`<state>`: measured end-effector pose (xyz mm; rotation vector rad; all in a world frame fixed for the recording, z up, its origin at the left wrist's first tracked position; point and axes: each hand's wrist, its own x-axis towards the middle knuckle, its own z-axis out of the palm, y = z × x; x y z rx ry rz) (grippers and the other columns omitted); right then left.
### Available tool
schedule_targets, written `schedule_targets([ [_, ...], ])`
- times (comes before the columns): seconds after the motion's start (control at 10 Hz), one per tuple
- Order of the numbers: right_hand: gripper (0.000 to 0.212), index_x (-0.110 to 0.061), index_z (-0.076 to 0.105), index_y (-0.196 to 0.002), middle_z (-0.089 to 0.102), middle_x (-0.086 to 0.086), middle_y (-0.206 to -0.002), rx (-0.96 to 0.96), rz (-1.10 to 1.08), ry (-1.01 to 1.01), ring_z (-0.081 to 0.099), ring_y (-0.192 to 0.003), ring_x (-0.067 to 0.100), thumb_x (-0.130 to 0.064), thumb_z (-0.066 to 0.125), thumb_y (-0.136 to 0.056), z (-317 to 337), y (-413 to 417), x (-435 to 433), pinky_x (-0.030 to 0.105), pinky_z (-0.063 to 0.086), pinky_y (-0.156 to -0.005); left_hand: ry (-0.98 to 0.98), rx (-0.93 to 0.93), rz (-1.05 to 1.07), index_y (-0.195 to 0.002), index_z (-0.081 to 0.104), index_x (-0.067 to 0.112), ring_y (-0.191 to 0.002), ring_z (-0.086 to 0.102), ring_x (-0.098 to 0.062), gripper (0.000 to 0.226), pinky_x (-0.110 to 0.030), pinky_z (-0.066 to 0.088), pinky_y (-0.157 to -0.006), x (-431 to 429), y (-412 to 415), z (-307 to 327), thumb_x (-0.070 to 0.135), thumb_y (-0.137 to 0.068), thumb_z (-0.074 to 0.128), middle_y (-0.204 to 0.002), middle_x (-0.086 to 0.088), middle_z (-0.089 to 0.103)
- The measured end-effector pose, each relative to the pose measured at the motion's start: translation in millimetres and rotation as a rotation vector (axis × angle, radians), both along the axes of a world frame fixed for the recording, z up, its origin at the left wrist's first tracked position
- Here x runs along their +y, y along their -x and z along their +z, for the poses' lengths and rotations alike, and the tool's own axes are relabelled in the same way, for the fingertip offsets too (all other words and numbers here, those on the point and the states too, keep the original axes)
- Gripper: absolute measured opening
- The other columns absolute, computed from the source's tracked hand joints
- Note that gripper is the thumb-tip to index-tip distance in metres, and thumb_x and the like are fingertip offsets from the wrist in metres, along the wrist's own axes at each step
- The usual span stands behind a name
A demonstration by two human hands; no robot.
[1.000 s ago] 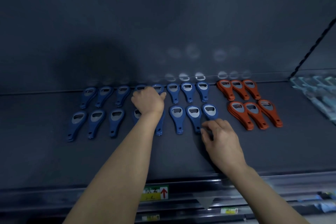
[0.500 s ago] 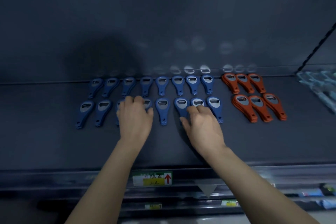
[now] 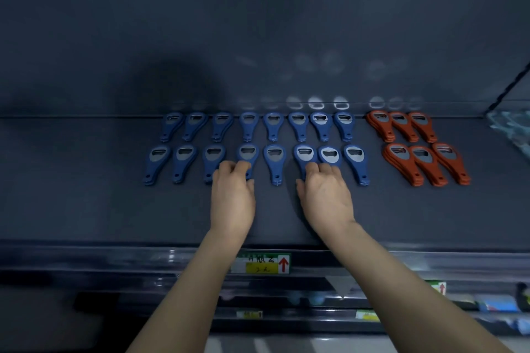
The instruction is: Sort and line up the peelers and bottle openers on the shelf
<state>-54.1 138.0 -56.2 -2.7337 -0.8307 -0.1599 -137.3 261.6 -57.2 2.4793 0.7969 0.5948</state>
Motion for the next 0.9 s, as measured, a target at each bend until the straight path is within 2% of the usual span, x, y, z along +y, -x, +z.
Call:
schedule_targets([
  [0.1,0.020,-0.005,0.051,-0.108,0.056,0.011,-0.109,0.015,-0.027,0.007,0.047,-0.106,0.026,-0.020,0.042,-0.097,-0.8,-0.1,2.1,0.031,0.040,-0.082,-0.005,-0.030,-0.022,-0.108,0.064,0.001,-0.096,0.054,-0.027,0.021,-0.030,0.042,-0.078,2.6,-2.7,-1.9,-0.001,-0.091,0.052,-0.105,-0.014,0.058],
  [0.3,0.019,-0.005,0.051,-0.109,0.055,0.011,-0.111,0.005,-0.061,0.007,0.046,-0.107,0.026,-0.016,0.040,-0.098,-1.0,1.5,5.1,0.031,0.040,-0.083,-0.012,-0.057,-0.023,-0.106,0.065,-0.002,-0.088,0.056,-0.024,0.021,-0.023,0.039,-0.071,6.6,-3.0,-4.0,-0.003,-0.090,0.051,-0.101,-0.013,0.058],
  [0.4,0.020,-0.005,0.052,-0.109,0.055,0.012,-0.110,0.003,-0.058,-0.013,0.046,-0.106,0.027,-0.018,0.041,-0.098,0.2,2.1,4.0,0.031,0.039,-0.082,-0.003,-0.068,-0.030,-0.106,0.065,-0.002,-0.088,0.057,-0.026,0.020,-0.029,0.044,-0.074,6.0,-2.2,-3.2,-0.003,-0.090,0.053,-0.101,-0.013,0.058],
  [0.6,0.022,-0.005,0.052,-0.106,0.057,0.011,-0.106,-0.011,-0.044,-0.042,0.047,-0.102,0.026,-0.024,0.046,-0.096,3.3,4.6,-8.2,0.030,0.037,-0.080,-0.018,-0.058,-0.024,-0.116,0.061,0.000,-0.099,0.057,-0.028,0.027,-0.032,0.042,-0.083,2.9,1.8,-1.4,0.004,-0.090,0.056,-0.112,-0.013,0.058],
  [0.7,0.020,-0.007,0.057,-0.103,0.060,0.010,-0.100,-0.077,0.021,-0.017,0.048,-0.096,0.026,-0.021,0.047,-0.094,4.7,5.8,-23.7,0.029,0.035,-0.080,-0.057,-0.047,-0.026,-0.113,0.063,0.000,-0.097,0.057,-0.028,0.024,-0.035,0.045,-0.081,0.8,8.2,-0.7,0.004,-0.090,0.056,-0.109,-0.013,0.059],
  [0.8,0.018,-0.002,0.064,-0.099,0.063,0.014,-0.091,-0.092,0.080,-0.070,0.053,-0.090,0.032,-0.015,0.059,-0.089,11.2,9.0,-43.8,0.036,0.041,-0.082,-0.104,-0.065,-0.045,-0.109,0.065,0.001,-0.096,0.056,-0.027,0.021,-0.037,0.045,-0.080,-3.9,14.3,3.9,0.004,-0.090,0.056,-0.105,-0.012,0.061],
  [0.9,0.016,0.001,0.068,-0.090,0.065,0.016,-0.081,-0.137,0.083,-0.173,0.058,-0.078,0.037,-0.006,0.073,-0.077,15.0,10.2,-73.4,0.041,0.052,-0.071,-0.100,-0.100,-0.030,-0.107,0.067,0.003,-0.098,0.054,-0.025,0.020,-0.036,0.043,-0.082,-11.5,27.0,6.7,0.005,-0.090,0.057,-0.103,-0.009,0.062],
])
